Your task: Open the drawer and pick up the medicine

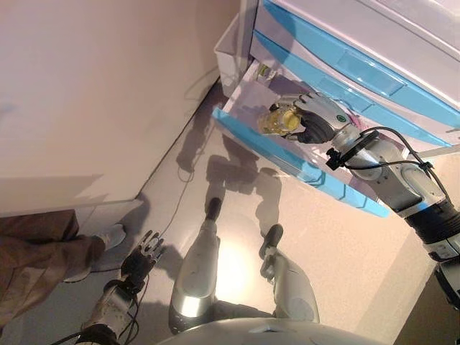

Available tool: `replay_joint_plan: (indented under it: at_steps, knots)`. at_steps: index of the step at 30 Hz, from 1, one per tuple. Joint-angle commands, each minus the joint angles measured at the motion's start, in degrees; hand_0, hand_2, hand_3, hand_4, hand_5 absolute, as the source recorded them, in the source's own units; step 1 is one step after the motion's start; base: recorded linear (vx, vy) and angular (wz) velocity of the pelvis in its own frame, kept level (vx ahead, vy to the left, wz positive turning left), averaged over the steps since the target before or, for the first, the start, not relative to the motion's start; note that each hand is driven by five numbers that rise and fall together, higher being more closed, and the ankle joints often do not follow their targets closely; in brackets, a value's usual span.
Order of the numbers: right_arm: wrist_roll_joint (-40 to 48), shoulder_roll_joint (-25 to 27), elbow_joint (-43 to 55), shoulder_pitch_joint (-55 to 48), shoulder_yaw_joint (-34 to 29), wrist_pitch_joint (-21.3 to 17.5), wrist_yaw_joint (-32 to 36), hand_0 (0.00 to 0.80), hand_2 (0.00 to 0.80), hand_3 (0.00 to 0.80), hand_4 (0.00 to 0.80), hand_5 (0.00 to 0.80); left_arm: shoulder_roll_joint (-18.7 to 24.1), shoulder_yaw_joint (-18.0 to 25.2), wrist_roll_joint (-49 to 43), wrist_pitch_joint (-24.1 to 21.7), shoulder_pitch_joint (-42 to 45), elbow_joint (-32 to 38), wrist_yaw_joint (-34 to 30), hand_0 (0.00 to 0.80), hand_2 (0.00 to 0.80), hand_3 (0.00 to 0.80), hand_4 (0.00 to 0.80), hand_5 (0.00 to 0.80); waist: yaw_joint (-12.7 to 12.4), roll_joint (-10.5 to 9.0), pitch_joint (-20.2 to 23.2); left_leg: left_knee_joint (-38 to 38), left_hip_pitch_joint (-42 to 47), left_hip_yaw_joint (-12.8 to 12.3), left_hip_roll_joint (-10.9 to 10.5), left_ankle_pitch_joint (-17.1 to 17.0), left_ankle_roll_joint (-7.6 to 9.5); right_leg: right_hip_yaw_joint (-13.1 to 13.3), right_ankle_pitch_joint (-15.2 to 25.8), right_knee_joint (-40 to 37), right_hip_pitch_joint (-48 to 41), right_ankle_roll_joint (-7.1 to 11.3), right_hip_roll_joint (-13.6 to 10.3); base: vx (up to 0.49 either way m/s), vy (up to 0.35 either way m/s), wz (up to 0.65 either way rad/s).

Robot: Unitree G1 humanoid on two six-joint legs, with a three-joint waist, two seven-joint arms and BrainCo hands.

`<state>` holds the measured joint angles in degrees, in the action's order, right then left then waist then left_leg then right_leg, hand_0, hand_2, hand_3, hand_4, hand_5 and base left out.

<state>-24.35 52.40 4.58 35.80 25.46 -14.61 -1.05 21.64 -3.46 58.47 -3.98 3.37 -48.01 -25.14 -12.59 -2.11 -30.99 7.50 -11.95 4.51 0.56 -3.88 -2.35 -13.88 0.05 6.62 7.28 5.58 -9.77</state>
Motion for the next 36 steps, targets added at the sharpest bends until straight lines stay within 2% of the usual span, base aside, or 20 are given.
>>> replay_joint_plan:
  at_steps: [1, 5, 9, 16, 26, 36]
  knots:
    - [3.5, 3.4, 8.3, -1.0, -2.3, -3.5, 0.6, 0.800, 0.800, 0.800, 0.800, 0.800, -0.6, 1.3, -1.6, -1.3, 5.4, -0.2, -0.6, 0.000, 0.000, 0.000, 0.000, 0.000, 1.1, -1.43, 6.8, 1.8, 0.4, -1.4, -1.4, 6.6, 1.38, 0.7, 1.3, 0.0, -0.5, 2.19, 0.3, -0.005, -0.002, -0.14]
    - [4.9, 3.9, 12.4, -2.4, -4.4, -4.9, 2.4, 0.800, 0.800, 0.800, 0.800, 0.800, -1.2, 1.4, -1.9, -1.5, 5.7, -0.1, -0.4, 0.000, 0.000, 0.000, 0.000, 0.000, 1.6, -1.64, 7.7, 1.2, 1.0, -1.7, -1.3, 6.6, 1.31, 1.1, 1.2, -0.4, -0.9, 2.23, 0.5, -0.010, -0.001, -0.07]
    - [12.3, 4.3, 20.7, -5.6, -8.7, -7.3, 7.6, 0.800, 0.800, 0.800, 0.800, 0.800, -2.4, 2.0, -2.1, -1.5, 6.2, -0.1, 0.6, 0.000, 0.000, 0.000, 0.000, 0.000, 2.8, -2.11, 10.0, -0.3, 2.5, -2.4, -0.9, 6.6, 1.05, 1.9, 1.0, -1.1, -1.6, 2.27, 0.9, -0.014, 0.010, -0.08]
    - [23.4, 3.6, 26.0, -9.4, -14.7, -7.5, 13.9, 0.800, 0.800, 0.800, 0.800, 0.800, -3.9, 2.5, -2.5, -1.8, 6.3, -1.5, 0.9, 0.000, 0.000, 0.000, 0.000, 0.000, 4.2, -2.75, 12.8, -1.8, 4.2, -3.2, -0.4, 6.6, 0.59, 2.7, 0.8, -2.0, -2.6, 2.25, 1.2, -0.007, 0.007, -0.10]
    - [38.3, 3.0, 27.8, -12.7, -24.8, -1.8, 21.0, 0.800, 0.800, 0.800, 0.800, 0.800, -5.5, 4.2, -3.0, -2.3, 7.4, -5.6, 0.2, 0.000, 0.000, 0.000, 0.000, 0.000, 5.8, -3.81, 18.2, -4.8, 7.2, -4.3, 0.8, 6.1, -0.52, 3.3, 1.0, -3.7, -4.5, 2.52, 1.6, 0.029, 0.010, -0.09]
    - [44.7, 4.0, 18.6, -8.9, -29.8, 6.1, 19.3, 0.800, 0.800, 0.800, 0.800, 0.800, -6.3, 5.5, -4.2, -1.9, 8.1, -9.3, 0.8, 0.000, 0.000, 0.000, 0.000, 0.000, 5.9, -4.32, 22.5, -6.0, 9.9, -4.4, 1.1, 6.3, -1.00, 3.0, 0.9, -4.7, -6.8, 2.50, 1.4, 0.074, 0.007, -0.07]
